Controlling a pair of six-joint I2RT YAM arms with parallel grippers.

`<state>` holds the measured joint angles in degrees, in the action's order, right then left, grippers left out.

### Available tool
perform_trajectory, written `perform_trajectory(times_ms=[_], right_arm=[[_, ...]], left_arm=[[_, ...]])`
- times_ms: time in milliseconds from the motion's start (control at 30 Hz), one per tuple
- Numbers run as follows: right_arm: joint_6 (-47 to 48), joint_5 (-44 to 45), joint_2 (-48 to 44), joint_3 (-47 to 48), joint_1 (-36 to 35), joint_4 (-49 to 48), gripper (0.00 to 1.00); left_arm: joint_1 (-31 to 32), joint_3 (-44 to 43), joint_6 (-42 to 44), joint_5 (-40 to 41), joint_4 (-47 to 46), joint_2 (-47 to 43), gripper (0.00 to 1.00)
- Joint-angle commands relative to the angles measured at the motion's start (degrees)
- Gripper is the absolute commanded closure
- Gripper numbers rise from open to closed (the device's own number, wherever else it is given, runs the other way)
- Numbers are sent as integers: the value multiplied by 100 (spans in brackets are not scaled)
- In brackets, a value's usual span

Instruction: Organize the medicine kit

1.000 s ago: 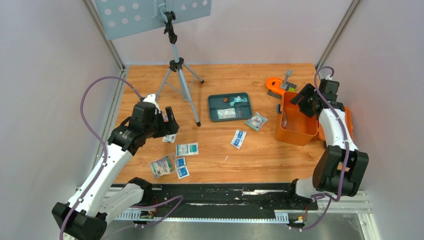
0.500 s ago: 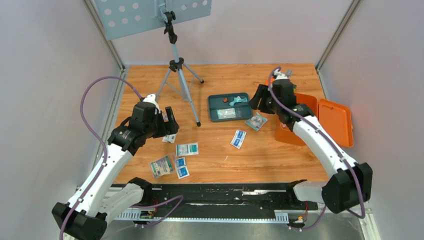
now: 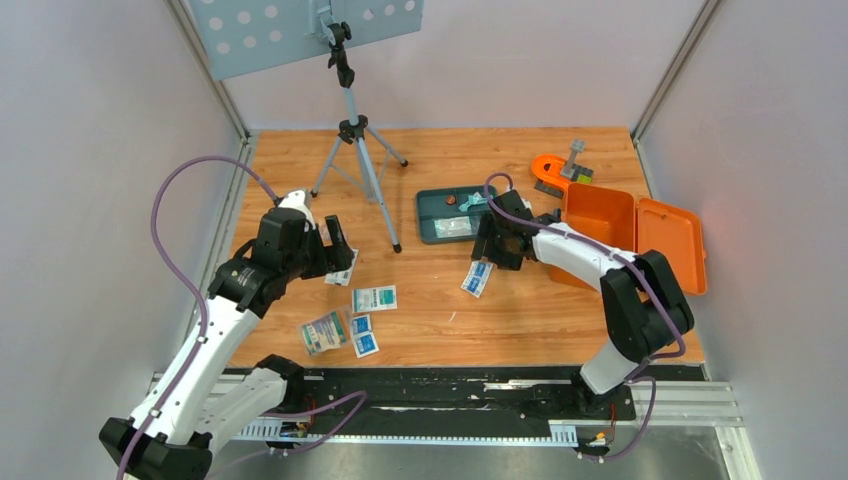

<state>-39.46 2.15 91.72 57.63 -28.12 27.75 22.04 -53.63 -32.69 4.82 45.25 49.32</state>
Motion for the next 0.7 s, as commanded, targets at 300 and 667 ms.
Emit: perform_trajectory(times_ms=[300, 667], right_arm=[[1825, 1289, 52, 185, -1416, 25, 37], [2479, 2499, 553, 53, -2360, 293, 42]], left_arm=[[-25, -25, -21, 141, 28, -97, 5], [-25, -7, -38, 89, -19, -80, 5]])
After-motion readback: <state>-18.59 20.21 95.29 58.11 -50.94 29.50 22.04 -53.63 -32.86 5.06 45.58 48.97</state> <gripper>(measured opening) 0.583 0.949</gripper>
